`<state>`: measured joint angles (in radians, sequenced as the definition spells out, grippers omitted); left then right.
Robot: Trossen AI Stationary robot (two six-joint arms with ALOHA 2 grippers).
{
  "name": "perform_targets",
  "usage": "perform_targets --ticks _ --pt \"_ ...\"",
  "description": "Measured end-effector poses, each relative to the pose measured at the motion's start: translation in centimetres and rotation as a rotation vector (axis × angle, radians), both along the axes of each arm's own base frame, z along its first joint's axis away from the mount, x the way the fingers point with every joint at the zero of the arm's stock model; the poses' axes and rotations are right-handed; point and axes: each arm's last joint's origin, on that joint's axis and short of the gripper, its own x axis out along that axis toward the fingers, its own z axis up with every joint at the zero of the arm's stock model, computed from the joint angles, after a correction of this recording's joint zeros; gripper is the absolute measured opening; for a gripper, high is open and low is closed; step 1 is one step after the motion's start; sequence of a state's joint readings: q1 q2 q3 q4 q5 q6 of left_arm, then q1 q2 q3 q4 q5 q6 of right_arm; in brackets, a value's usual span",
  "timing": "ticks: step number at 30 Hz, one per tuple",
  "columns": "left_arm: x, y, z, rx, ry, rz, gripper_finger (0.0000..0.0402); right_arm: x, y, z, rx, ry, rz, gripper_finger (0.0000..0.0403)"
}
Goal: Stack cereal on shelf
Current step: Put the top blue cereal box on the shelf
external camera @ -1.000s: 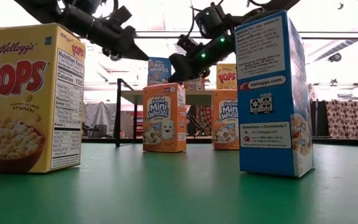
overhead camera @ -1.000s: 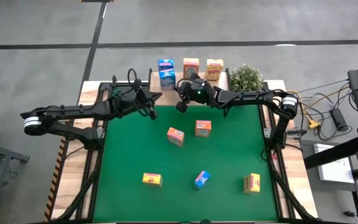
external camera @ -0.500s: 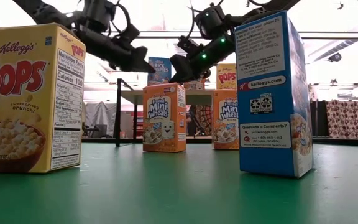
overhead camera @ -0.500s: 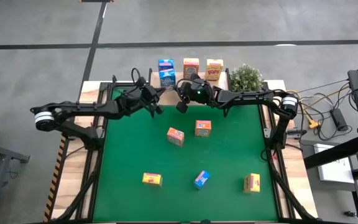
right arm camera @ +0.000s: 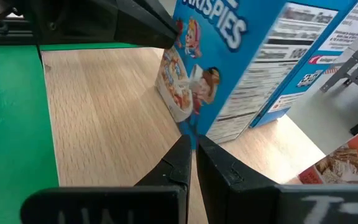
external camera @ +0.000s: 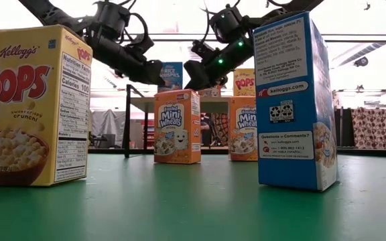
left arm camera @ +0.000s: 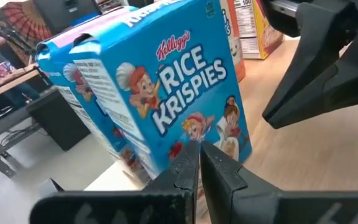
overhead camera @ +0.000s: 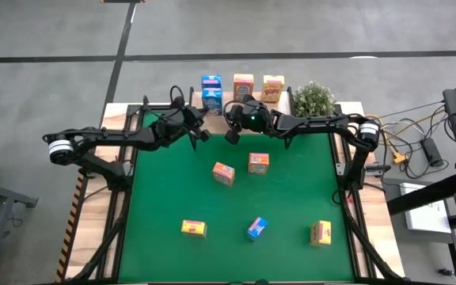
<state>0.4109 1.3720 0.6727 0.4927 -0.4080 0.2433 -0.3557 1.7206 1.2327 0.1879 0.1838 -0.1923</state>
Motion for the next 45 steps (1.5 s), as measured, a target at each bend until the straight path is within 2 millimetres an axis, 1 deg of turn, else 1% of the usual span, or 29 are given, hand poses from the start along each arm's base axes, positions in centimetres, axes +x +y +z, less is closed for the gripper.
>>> perform_targets --ticks 12,16,28,33,35,38,45 --pt "0.0 -0.1 -0.1 -0.017 -0.003 -0.014 0.0000 0.0 0.0 0.0 0.000 -0.004 0.000 0.0013" --pt "0.0 -0.1 -0.1 -0.021 -0.007 -0.022 0.0000 0.0 0.0 0.2 -0.031 -0.003 0.011 0.0013" --pt "0.0 -0.1 -0.1 -0.022 -0.009 -0.022 0.0000 -0.3 -1.1 0.5 -0.092 -0.002 0.015 0.0013" --pt "0.0 -0.1 -0.1 -0.023 -0.007 -0.022 0.0000 -0.2 -0.6 0.2 -0.002 -0.009 0.183 0.0013" --pt "0.0 -0.1 -0.1 -0.025 -0.003 -0.022 0.0000 -0.1 -0.4 0.3 0.013 -0.024 0.223 0.0013" --pt "0.0 -0.1 -0.1 -0.025 -0.003 -0.022 0.0000 0.0 -0.6 0.6 -0.004 -0.059 0.222 0.0013" --pt "0.0 -0.1 -0.1 -0.026 -0.003 -0.022 0.0000 -0.4 -1.9 1.0 -0.031 -0.100 0.184 0.0013"
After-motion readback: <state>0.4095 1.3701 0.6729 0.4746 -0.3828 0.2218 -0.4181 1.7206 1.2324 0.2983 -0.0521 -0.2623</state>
